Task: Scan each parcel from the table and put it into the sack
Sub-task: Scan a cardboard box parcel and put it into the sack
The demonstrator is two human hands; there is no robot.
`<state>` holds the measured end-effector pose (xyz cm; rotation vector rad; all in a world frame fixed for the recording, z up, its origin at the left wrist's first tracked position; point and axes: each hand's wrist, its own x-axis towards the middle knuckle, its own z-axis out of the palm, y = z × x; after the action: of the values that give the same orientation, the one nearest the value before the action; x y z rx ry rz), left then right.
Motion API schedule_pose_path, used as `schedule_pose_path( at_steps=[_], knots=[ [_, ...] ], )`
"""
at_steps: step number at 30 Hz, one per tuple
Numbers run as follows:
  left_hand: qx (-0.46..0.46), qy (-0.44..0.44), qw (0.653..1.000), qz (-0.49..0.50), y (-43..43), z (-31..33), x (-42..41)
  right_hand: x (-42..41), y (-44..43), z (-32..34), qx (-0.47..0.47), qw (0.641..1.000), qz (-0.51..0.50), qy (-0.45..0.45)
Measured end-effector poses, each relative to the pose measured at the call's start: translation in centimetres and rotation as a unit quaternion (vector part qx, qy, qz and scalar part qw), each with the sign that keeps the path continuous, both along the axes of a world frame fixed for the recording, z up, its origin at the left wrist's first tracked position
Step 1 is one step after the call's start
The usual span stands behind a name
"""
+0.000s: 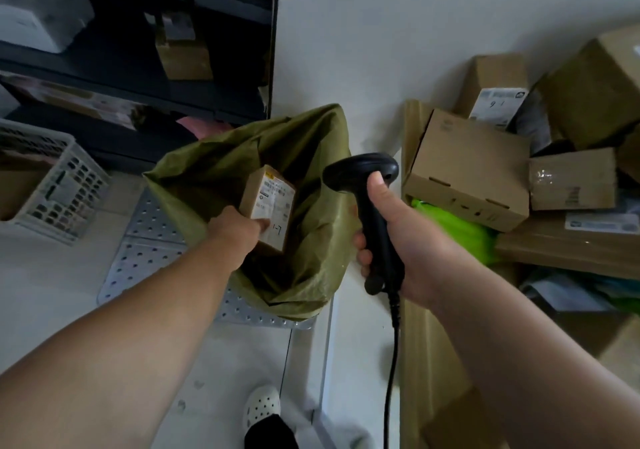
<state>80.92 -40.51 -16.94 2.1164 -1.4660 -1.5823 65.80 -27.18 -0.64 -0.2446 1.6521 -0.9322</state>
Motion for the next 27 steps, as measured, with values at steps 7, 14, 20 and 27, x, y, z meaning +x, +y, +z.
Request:
schedule_pose_path(
  at_steps=[7,14,20,27],
  knots=[
    [-0.051,-0.001,0.998,-0.036,1.3,0.7,-0.6,-0.4,1.9,0.0,0.006,1.000,-0.006,0.021],
    [-0.270,0.044,0.955,-0.117,7.9,8.8,-1.7,-1.4,7.1,3.6,-0.018,0.999,-0.024,0.026],
    [-0.337,0.047,0.910,-0.237,17.6,14.1,-4.2,-3.3,15.3,6.5,-0.044,0.999,-0.024,0.008],
    [-0.264,0.086,0.903,-0.327,28.5,14.4,-7.0,-5.7,26.4,7.3,-0.068,0.997,-0.028,0.000]
  ],
)
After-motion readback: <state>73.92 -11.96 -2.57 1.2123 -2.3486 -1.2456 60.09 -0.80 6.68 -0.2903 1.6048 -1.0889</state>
